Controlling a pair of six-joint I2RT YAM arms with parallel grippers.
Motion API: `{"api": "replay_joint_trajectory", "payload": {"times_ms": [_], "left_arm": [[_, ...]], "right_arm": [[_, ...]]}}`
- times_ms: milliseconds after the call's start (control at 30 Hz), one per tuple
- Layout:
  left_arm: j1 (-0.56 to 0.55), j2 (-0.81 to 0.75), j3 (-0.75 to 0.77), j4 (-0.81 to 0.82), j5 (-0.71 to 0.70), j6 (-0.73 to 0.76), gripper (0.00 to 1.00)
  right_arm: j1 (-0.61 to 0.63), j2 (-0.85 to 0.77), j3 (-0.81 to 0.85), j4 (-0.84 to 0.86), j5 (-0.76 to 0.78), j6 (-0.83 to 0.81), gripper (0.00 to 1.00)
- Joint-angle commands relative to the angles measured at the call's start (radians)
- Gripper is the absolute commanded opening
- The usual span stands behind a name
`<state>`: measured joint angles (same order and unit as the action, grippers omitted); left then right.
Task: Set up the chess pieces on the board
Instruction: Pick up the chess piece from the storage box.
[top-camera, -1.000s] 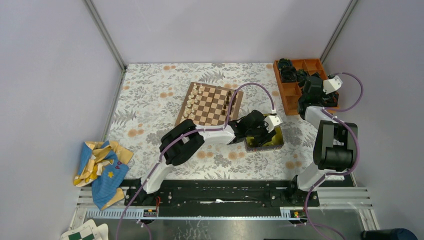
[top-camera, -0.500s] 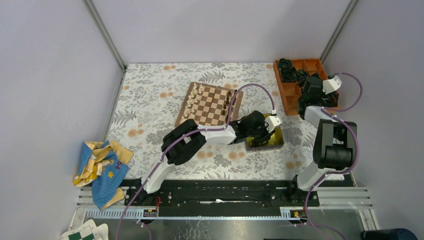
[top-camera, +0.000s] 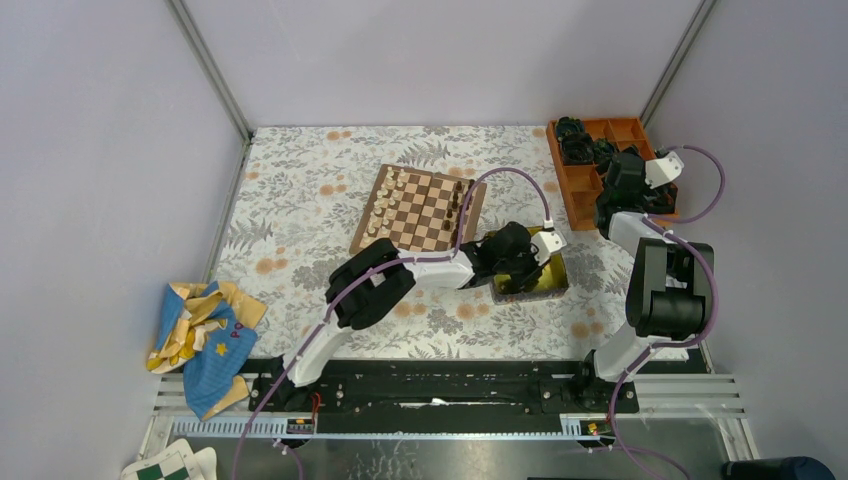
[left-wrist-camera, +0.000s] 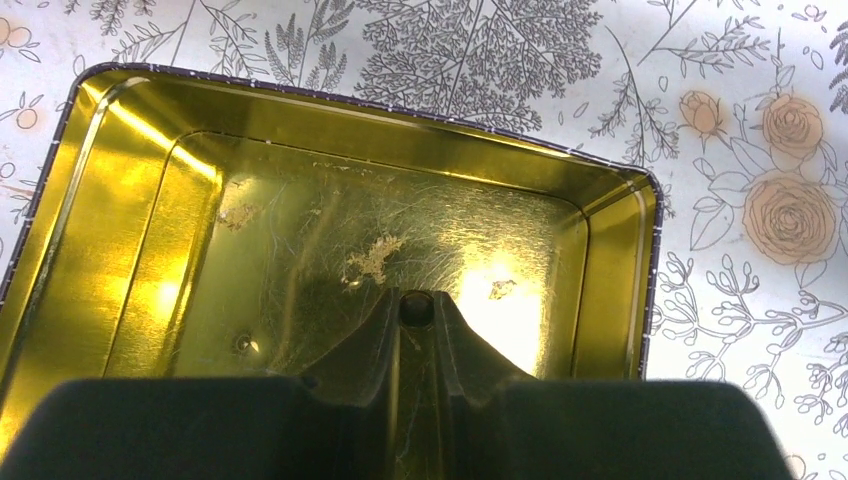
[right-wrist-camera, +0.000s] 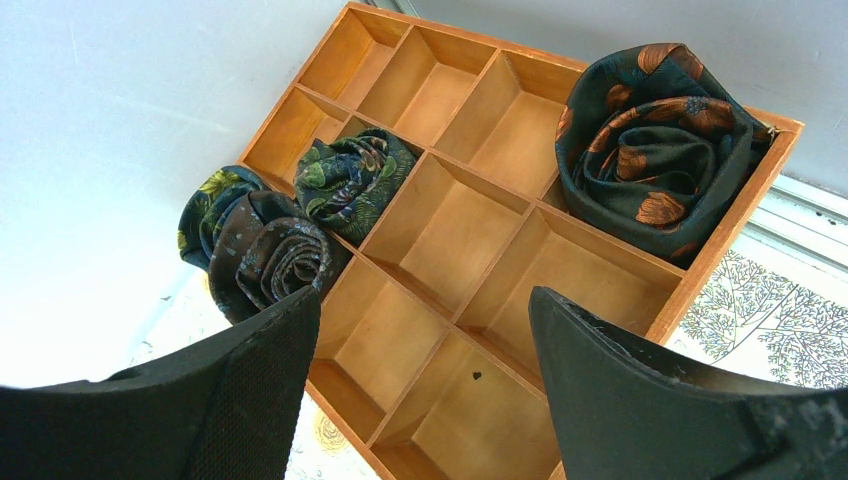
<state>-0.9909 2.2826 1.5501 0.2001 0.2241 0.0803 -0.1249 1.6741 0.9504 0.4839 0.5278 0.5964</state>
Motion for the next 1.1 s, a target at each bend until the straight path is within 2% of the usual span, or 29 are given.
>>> {"api": "replay_joint_trajectory", "payload": {"times_ms": [0,433,1067], "left_arm": [[0.006,0.029,0.04,0.056,-0.022,-0.009,0.17],[0.008,-0.02,-0.025,0.125,-0.071,-0.027,0.0],[0.007,-0.08,-0.06,0.16,-0.12,-0.021,0.0]], "right_arm": [[-0.002,0.007,0.004,0.05,-0.014,0.009,0.83],[-0.002,0.007,0.001,0.053,-0.019,0.014,0.83],[-0.002,0.009,-0.001,0.051,-0.031,0.02,0.83]]}}
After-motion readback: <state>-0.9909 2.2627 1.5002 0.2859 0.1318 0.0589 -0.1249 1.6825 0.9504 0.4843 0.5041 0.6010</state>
